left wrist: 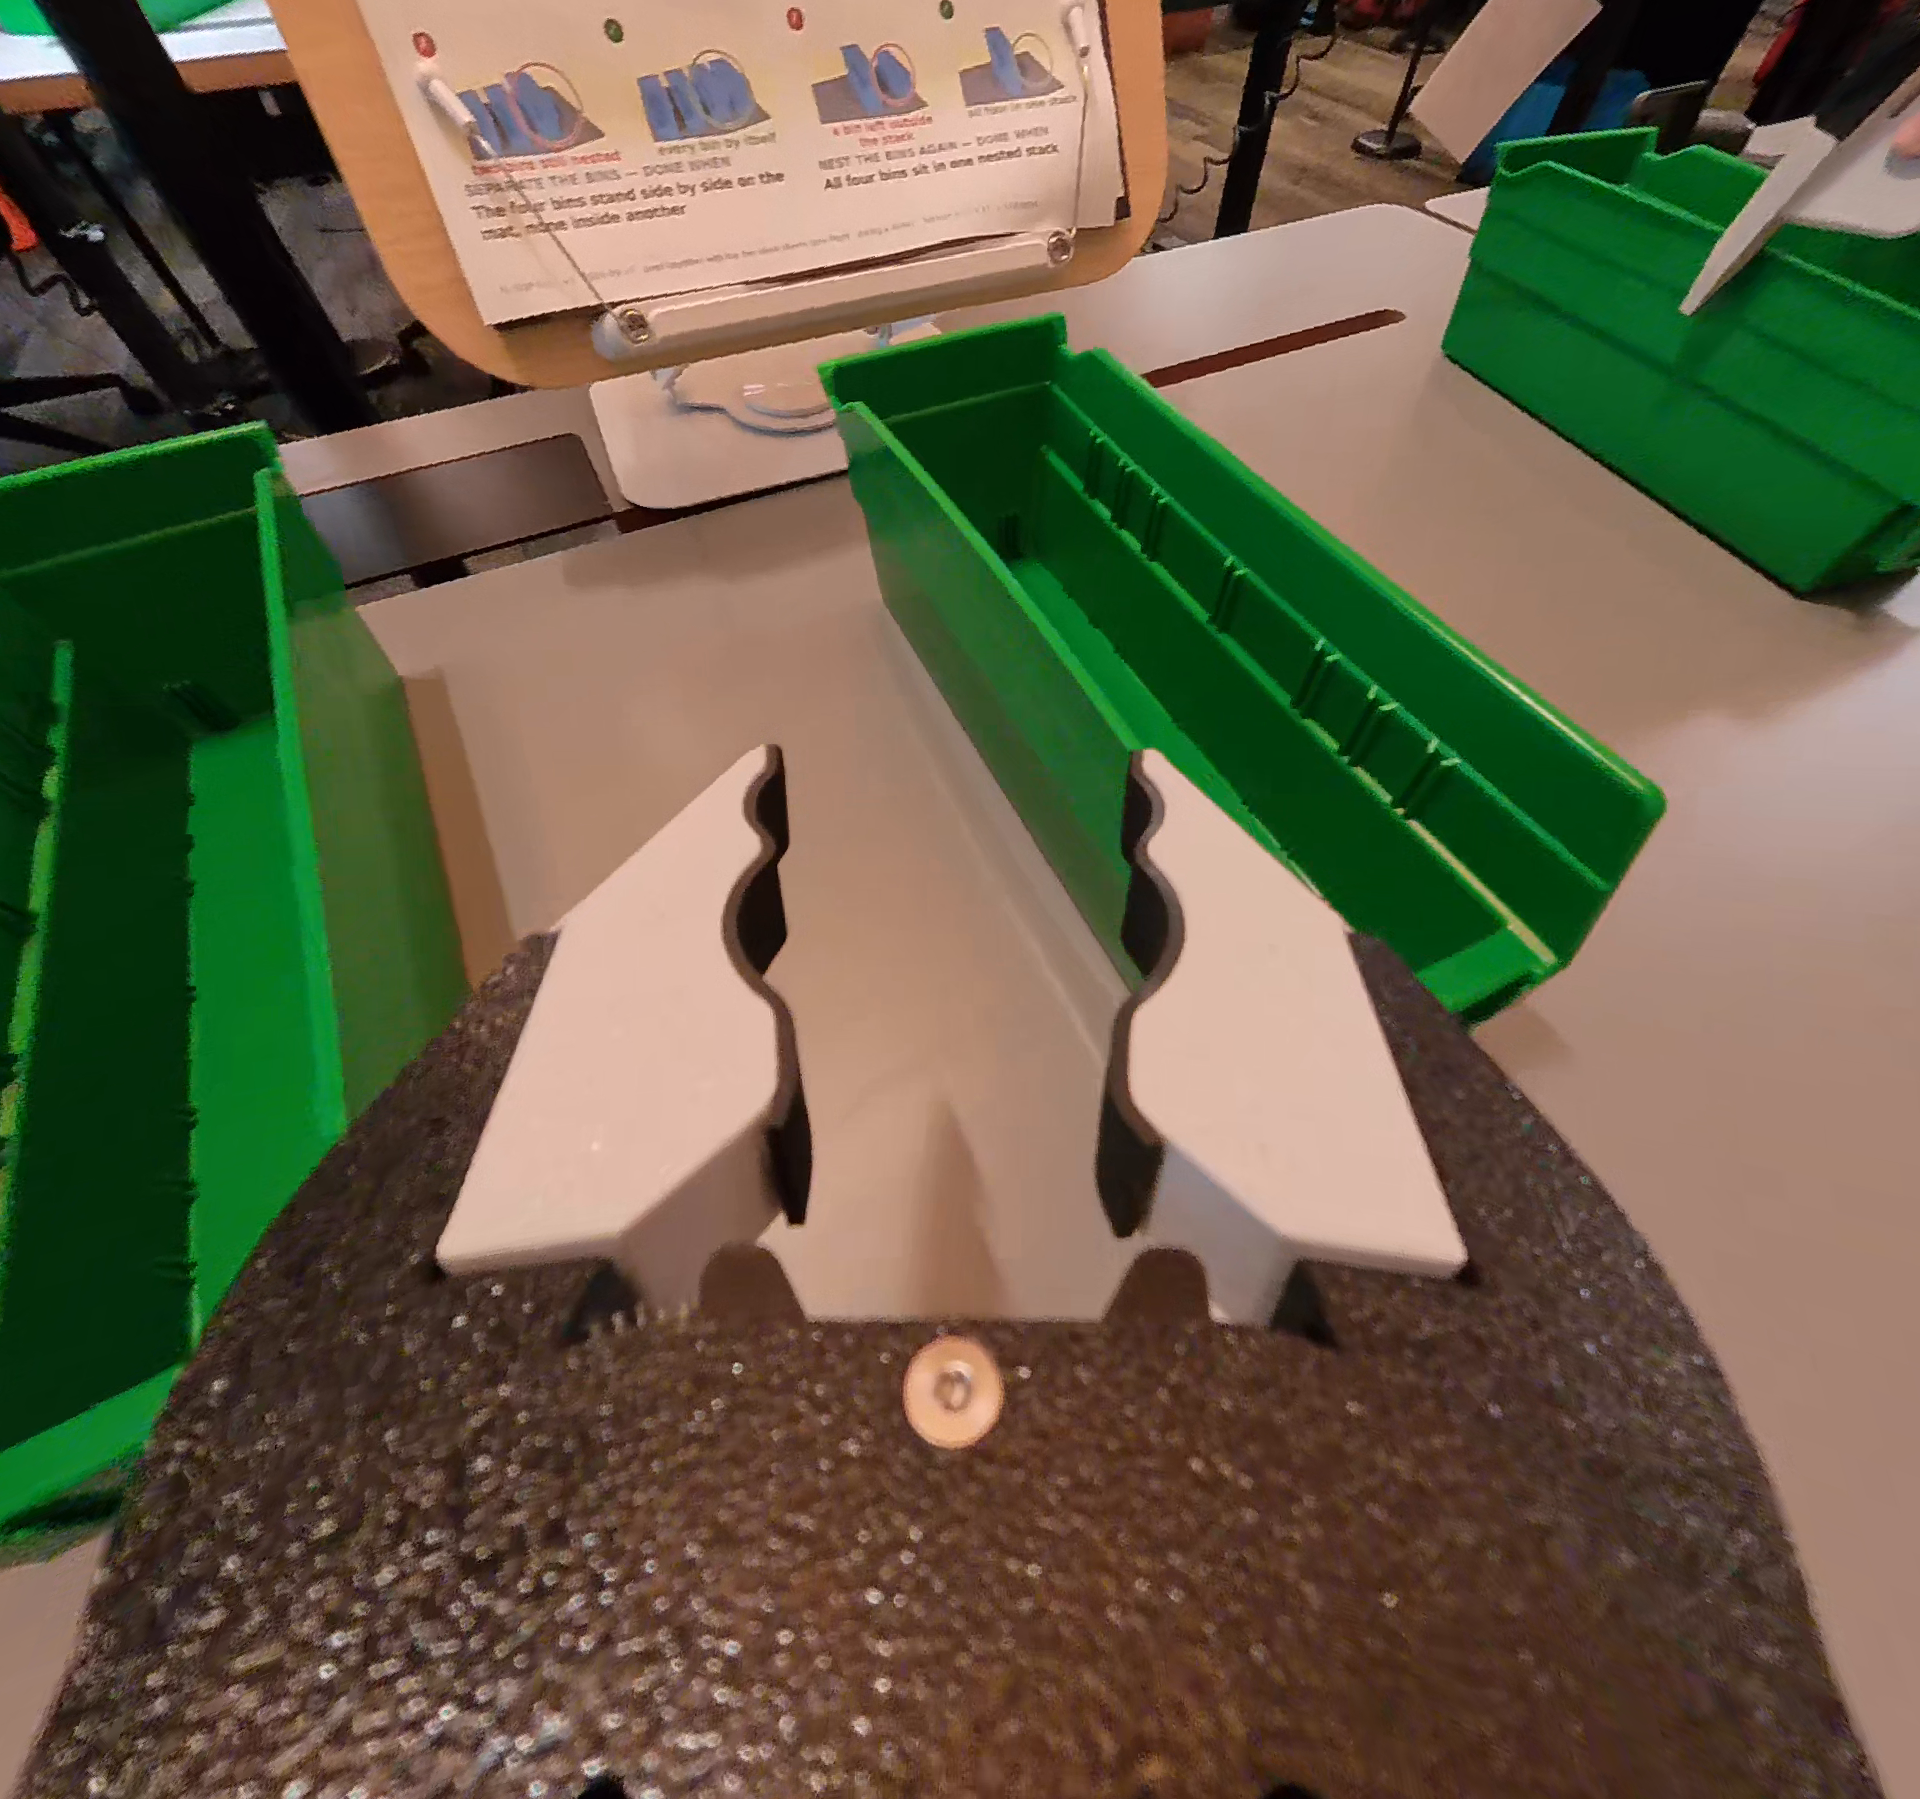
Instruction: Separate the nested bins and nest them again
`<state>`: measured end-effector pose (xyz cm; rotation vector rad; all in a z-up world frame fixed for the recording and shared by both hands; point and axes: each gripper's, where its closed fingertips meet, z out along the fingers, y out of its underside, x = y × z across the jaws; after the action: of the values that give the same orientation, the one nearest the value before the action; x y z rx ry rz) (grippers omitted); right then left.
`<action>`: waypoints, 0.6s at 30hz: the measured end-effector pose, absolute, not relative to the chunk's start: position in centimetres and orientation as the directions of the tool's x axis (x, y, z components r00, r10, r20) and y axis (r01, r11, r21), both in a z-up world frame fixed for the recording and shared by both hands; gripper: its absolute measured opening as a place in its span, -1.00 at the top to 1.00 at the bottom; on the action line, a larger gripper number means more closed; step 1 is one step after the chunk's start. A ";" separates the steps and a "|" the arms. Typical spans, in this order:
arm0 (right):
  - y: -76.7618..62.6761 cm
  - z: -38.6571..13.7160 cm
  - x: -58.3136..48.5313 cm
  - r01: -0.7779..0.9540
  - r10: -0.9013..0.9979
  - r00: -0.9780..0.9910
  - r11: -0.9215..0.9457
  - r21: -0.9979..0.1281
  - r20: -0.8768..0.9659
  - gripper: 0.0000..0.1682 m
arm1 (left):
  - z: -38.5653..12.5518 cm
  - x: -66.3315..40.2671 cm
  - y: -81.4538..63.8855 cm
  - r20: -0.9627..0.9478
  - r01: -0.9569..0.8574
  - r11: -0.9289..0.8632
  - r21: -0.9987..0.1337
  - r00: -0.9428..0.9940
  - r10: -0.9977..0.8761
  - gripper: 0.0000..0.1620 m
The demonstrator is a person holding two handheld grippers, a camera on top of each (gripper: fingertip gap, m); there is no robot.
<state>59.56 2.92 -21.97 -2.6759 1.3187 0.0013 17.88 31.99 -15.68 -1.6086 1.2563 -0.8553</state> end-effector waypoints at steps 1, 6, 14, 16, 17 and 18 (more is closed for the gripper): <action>2.9 -22.0 59.6 -0.785 -0.785 0.616 -0.602 -0.146 -0.074 -0.39 | -15.7 17.5 32.1 -0.009 -0.351 -0.083 -0.933 0.253 -0.967 0.22; 2.5 -21.6 60.1 -0.769 -0.772 0.633 -0.617 -0.168 -0.063 -0.60 | -16.0 15.4 33.1 -0.040 -0.370 -0.078 -0.926 0.301 -0.953 0.20; 4.1 -13.2 63.0 -0.564 -0.710 0.695 -0.636 -0.526 0.114 -0.55 | -16.1 11.6 34.4 -0.071 -0.380 -0.086 -0.921 0.380 -0.922 0.17; 3.9 -9.6 63.2 -0.409 -0.691 0.653 -0.666 -0.623 0.310 -0.40 | -16.2 10.6 34.9 -0.088 -0.390 -0.084 -0.917 0.403 -0.911 0.17; 4.3 -8.1 62.6 -0.322 -0.671 0.636 -0.680 -0.659 0.382 -0.39 | -16.2 10.2 35.3 -0.099 -0.396 -0.082 -0.915 0.416 -0.904 0.17; 4.9 -7.0 61.7 -0.232 -0.648 0.624 -0.688 -0.688 0.437 -0.37 | -16.2 9.7 35.6 -0.108 -0.401 -0.081 -0.913 0.426 -0.898 0.16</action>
<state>61.66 4.90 -7.00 -2.2582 0.6875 -0.9241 9.74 35.56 -16.20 -1.6765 1.1451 -0.6201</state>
